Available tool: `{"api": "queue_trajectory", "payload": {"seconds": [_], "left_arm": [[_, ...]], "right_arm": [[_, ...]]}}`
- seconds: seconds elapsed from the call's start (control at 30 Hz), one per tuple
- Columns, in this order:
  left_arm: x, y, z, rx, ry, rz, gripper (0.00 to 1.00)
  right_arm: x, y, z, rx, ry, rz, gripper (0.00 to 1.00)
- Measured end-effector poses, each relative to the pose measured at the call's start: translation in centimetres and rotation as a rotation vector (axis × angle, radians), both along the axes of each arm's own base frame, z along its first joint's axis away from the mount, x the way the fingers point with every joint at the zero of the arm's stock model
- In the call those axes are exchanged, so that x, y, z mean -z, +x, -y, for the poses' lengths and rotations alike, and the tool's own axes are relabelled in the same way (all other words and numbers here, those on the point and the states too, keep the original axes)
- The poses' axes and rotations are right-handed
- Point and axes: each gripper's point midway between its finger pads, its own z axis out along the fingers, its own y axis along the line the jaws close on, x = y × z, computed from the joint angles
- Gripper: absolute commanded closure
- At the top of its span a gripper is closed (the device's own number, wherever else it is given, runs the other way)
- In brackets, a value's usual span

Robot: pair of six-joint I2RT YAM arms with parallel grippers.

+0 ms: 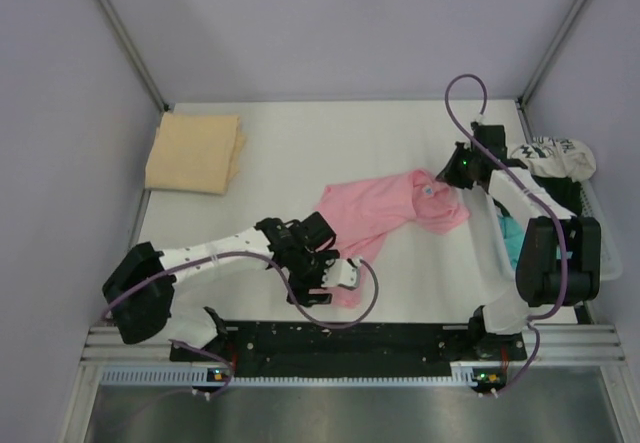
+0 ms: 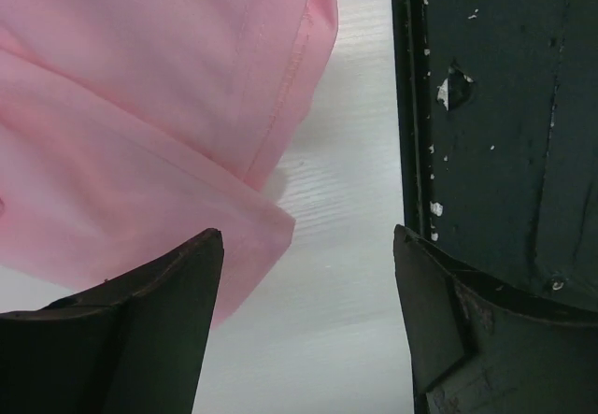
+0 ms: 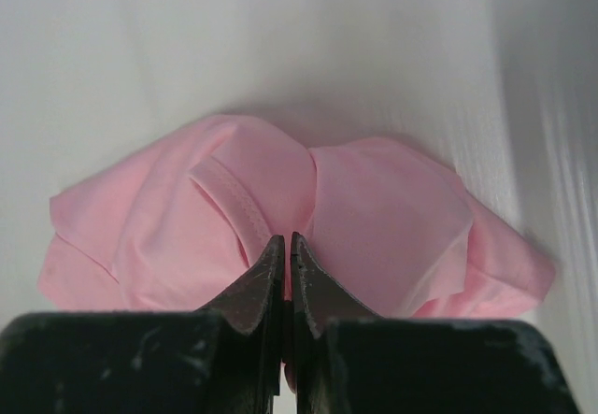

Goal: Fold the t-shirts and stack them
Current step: Flatten out the tshirt

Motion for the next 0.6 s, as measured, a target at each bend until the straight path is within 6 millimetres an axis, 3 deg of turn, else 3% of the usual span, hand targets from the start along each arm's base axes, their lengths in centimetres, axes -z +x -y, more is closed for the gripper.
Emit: {"api": "queue_trajectory", "payload": {"seconds": [0.07, 0.23, 0.3, 0.43, 0.6], "left_arm": [[1.3, -0.5, -0.1, 0.025, 0.054, 0.007, 0.25], [4.4, 1.6, -0.4, -0.048, 0.187, 0.053, 0.37], [5.2, 2.2, -0.4, -0.072, 0.214, 0.065, 0.51], [5.2, 3.1, -0.1, -0.108, 0.225, 0.092, 0.98], [4.8, 3.8, -0.6, -0.12, 0.243, 0.128, 1.0]], "right_arm": [[0.2, -0.1, 0.0, -0.005, -0.001, 0.0, 1.0], [1.2, -0.9, 0.1, -0.011, -0.009, -0.022, 1.0], [1.5, -1.3, 0.1, -0.015, -0.013, -0.03, 1.0], [1.3, -1.6, 0.2, -0.021, -0.021, -0.022, 1.0], [0.3, -1.6, 0.2, -0.023, -0.023, 0.008, 1.0]]}}
